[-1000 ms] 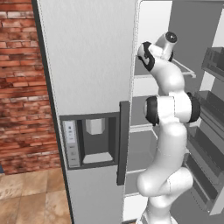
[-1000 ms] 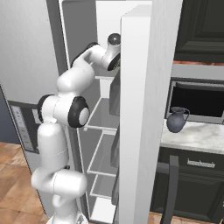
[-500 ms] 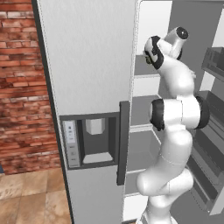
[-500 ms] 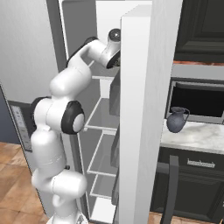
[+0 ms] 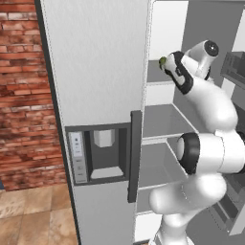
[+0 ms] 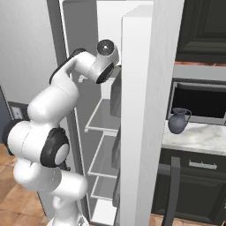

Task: Move the lime and lime from the second highest shelf to the top shelf to make space. Then, place the pitcher from the counter on the cleared second highest shelf.

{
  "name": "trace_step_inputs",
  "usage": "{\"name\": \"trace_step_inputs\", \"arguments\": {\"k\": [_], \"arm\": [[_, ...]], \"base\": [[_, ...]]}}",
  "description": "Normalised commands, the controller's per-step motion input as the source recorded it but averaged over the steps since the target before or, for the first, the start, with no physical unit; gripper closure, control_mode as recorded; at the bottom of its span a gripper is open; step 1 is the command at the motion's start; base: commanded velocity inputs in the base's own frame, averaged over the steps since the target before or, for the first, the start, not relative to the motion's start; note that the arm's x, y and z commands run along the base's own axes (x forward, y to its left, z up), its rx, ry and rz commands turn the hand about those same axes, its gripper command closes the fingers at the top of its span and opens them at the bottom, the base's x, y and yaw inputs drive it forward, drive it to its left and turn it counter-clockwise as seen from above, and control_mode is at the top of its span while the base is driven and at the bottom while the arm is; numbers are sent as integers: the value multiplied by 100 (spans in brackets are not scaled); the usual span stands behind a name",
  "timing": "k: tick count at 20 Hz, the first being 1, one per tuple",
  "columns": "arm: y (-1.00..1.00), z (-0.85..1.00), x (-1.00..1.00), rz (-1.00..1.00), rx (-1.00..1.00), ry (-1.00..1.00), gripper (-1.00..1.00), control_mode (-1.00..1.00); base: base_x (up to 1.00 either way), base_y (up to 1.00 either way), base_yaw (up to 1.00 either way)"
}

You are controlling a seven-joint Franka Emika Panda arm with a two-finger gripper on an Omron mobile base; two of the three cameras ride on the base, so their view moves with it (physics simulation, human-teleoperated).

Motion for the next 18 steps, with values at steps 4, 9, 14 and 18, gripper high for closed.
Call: {"name": "trace_step_inputs", "arguments": {"k": [4,9,14,18], "arm": [[33,0,-100,-3,0,9,-100,-100],[41,-2,-100,-11,0,15,-100,-100],[24,-18,-100,-18,0,16,-100,-100],[7,-43,-100,-15,1,4,-100,-100]], "base": [[0,0,0],[0,0,0],[0,0,0],[0,0,0]]}}
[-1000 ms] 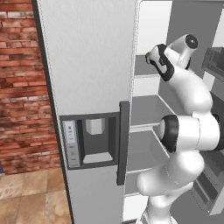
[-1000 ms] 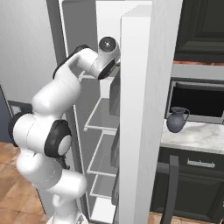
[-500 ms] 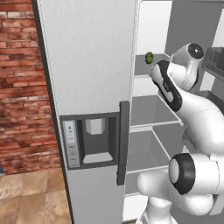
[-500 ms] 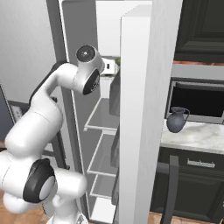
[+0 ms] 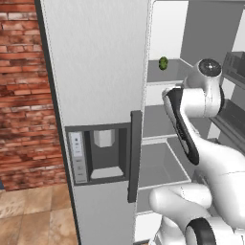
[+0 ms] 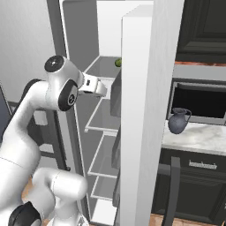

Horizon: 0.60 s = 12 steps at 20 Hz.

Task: Move the lime and lime from the second highest shelf to the top shelf to make space. Then, place the pitcher from the counter on the cleared second highest shelf.

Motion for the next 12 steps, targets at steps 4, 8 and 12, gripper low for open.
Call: {"name": "trace_step_inputs", "arguments": {"k": [4,8,12], "arm": [[6,-63,-100,-9,11,0,-100,-100],[12,-47,-89,-2,19,0,-100,-100],[18,-7,-40,1,18,3,-100,-100]], "base": [[0,0,0],[0,0,0],[0,0,0]]}}
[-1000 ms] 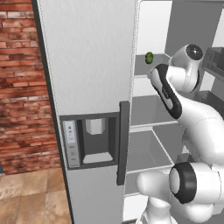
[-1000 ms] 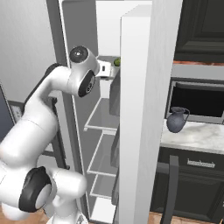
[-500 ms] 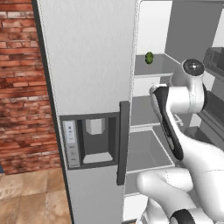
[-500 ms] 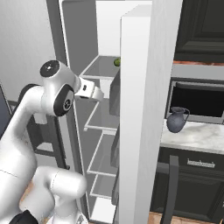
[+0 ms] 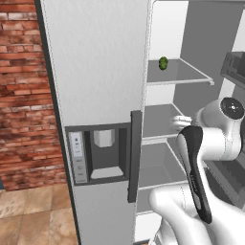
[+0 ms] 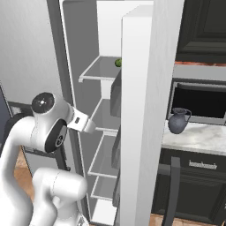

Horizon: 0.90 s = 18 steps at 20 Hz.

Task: Move the lime and lime from the second highest shelf to the top shelf to make space. Then, place the pitcher from the counter on the cleared second highest shelf.

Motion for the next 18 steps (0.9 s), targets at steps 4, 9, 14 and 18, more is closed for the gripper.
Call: {"name": "trace_step_inputs", "arguments": {"k": [4,9,14,18], "arm": [[26,0,-4,3,0,3,-100,-100],[0,0,0,0,0,0,-100,-100],[0,0,0,0,0,0,-100,-100],[0,0,0,0,0,0,-100,100]], "base": [[0,0,0],[0,0,0],[0,0,0],[-16,0,-4]]}}
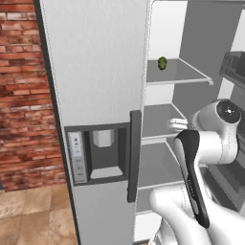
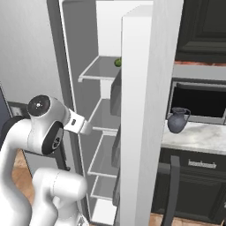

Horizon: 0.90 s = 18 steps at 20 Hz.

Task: Move the lime and lime from the second highest shelf to the top shelf to make space. Then, place the pitcher from the counter on the cleared second highest shelf.

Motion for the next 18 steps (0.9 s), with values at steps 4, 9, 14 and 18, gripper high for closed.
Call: {"name": "trace_step_inputs", "arguments": {"k": [4,9,14,18], "arm": [[0,0,0,0,0,0,-100,100],[0,0,0,0,0,0,-100,100],[0,0,0,0,0,0,-100,100],[0,0,0,0,0,0,-100,100]], "base": [[-75,0,-12],[-96,5,-12],[-98,5,-17],[-94,0,-30]]}}
